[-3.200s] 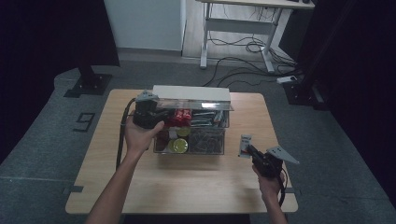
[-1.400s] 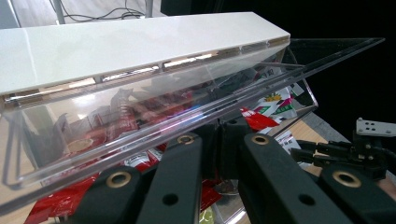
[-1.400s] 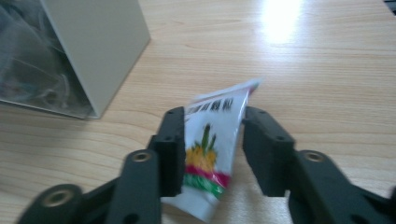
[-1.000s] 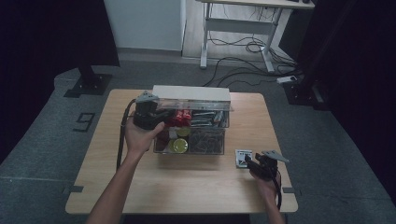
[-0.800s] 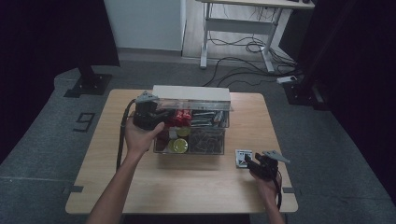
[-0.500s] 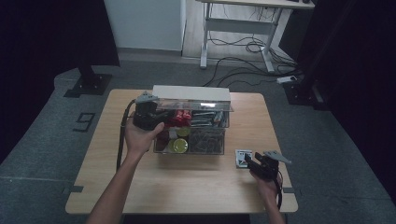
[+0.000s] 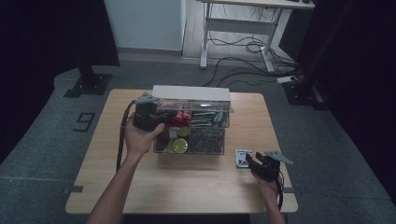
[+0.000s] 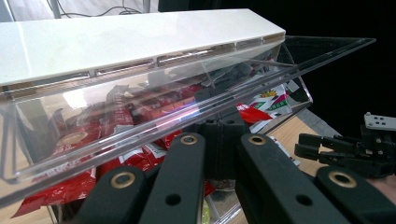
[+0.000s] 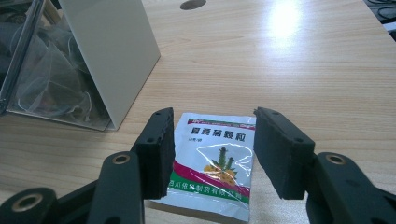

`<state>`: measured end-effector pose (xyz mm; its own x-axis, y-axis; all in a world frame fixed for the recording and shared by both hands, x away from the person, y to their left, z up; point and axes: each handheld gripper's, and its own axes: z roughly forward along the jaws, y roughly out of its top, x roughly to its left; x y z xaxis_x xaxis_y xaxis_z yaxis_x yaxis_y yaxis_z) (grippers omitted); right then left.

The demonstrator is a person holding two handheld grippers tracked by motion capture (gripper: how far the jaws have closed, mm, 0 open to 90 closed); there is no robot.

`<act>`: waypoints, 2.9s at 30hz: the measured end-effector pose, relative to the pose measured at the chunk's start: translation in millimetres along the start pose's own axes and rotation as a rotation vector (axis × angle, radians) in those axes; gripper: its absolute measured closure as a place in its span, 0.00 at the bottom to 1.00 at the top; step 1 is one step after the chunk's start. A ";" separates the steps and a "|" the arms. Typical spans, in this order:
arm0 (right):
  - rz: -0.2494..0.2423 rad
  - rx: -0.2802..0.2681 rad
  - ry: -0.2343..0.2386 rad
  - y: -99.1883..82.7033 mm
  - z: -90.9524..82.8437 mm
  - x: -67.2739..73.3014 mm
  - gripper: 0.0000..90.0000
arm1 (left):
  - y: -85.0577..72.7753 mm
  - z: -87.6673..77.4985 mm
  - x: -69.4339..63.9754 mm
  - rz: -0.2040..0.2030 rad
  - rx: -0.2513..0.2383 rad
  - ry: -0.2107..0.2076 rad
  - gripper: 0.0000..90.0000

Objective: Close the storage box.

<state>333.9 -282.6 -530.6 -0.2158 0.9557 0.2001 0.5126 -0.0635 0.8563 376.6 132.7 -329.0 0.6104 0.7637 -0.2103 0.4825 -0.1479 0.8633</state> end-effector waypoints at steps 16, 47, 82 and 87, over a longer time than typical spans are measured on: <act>0.006 0.013 0.016 -1.7 0.6 -0.8 0.55 | -13.2 -9.9 1.3 -0.005 0.003 -0.013 1.00; 0.027 0.036 0.045 -4.5 2.2 -2.3 0.55 | -36.7 -11.8 4.5 -0.020 0.014 -0.027 1.00; 0.026 0.019 0.061 -5.2 -3.1 -2.7 0.54 | -96.4 -38.3 11.8 0.076 -0.049 -0.013 0.49; 0.012 0.020 0.071 -5.6 -3.7 -0.6 0.53 | -117.8 -33.4 18.2 0.077 -0.014 0.029 0.48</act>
<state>328.1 -283.9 -533.8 -0.2675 0.9321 0.2442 0.5320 -0.0685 0.8440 310.0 185.0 -419.1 0.6270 0.7681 -0.1296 0.4256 -0.1984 0.8829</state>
